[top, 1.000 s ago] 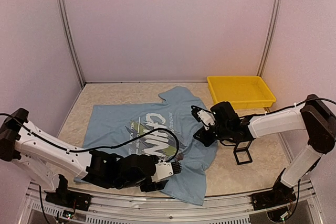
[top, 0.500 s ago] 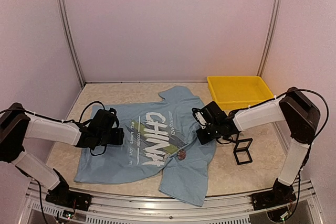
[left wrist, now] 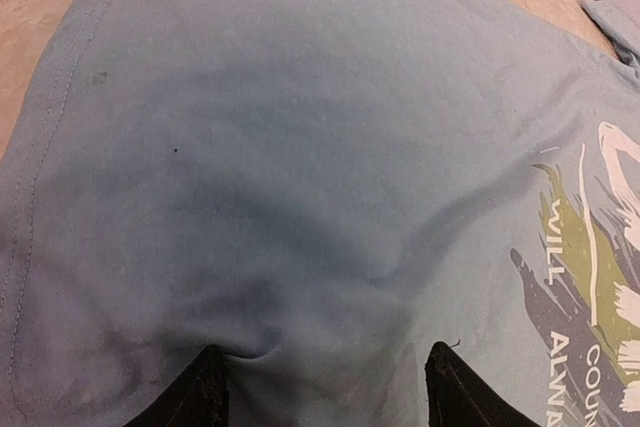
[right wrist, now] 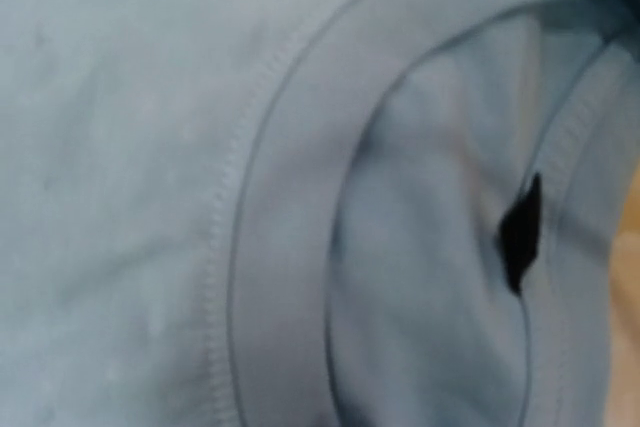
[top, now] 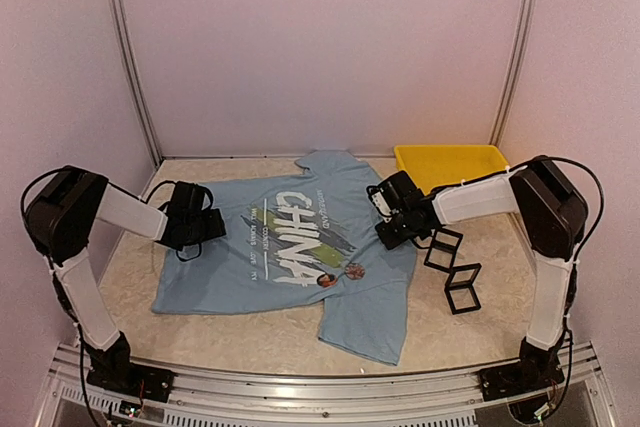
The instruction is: Pin the brooch onto the clothing
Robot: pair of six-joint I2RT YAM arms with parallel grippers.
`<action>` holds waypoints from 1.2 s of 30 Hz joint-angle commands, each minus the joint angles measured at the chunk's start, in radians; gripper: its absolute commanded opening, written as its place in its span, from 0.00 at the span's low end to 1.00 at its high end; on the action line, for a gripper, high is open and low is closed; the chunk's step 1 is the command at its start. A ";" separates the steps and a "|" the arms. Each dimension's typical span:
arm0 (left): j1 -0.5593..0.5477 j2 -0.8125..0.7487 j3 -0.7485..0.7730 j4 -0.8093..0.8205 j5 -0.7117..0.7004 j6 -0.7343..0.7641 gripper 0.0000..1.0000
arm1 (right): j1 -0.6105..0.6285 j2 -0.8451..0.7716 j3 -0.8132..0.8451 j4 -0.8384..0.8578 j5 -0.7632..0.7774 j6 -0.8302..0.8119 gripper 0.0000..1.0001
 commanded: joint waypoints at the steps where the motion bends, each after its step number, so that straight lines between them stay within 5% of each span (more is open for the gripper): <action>1: 0.033 0.086 0.098 -0.073 0.038 0.004 0.63 | -0.002 -0.030 0.071 -0.087 -0.007 -0.080 0.05; 5: 0.030 0.041 0.096 -0.056 0.028 0.009 0.64 | 0.052 -0.140 0.058 -0.138 -0.029 -0.108 0.07; 11: -0.062 -0.232 -0.075 -0.079 -0.010 -0.047 0.64 | 0.245 -0.275 -0.076 -0.225 -0.308 -0.102 0.02; 16: -0.232 -0.473 -0.268 -0.180 -0.075 -0.211 0.65 | 0.411 -0.303 -0.185 -0.250 -0.432 -0.018 0.00; 22: -0.263 -0.671 -0.496 -0.270 -0.060 -0.452 0.64 | 0.488 -0.236 -0.270 -0.235 -0.443 0.085 0.00; 29: -0.268 -0.823 -0.512 -0.590 -0.133 -0.543 0.65 | 0.567 -0.267 -0.371 -0.275 -0.507 0.170 0.00; 36: -0.308 -0.961 -0.526 -0.682 -0.077 -0.583 0.63 | 0.617 -0.313 -0.336 -0.312 -0.553 0.178 0.00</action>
